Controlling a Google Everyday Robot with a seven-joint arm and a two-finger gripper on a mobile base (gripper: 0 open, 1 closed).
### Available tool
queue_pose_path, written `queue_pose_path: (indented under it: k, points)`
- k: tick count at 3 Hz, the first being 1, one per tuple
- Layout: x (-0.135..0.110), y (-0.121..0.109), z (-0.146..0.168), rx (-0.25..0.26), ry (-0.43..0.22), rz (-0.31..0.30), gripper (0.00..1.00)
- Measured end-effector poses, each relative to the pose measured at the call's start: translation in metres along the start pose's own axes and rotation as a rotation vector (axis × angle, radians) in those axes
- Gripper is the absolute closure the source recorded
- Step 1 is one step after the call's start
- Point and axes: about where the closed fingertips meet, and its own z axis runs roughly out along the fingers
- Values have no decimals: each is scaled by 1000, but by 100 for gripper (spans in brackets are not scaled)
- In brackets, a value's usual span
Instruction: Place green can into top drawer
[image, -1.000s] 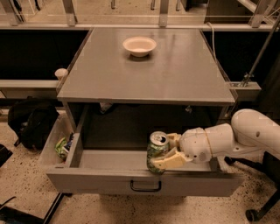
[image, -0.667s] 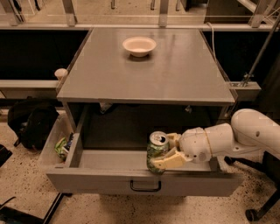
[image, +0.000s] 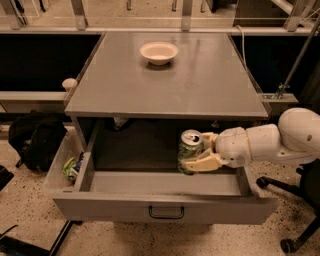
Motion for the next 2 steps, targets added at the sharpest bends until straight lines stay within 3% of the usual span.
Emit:
queue_pose_path:
  k: [2]
  points:
    - [-8, -82, -34, 67, -92, -27, 100]
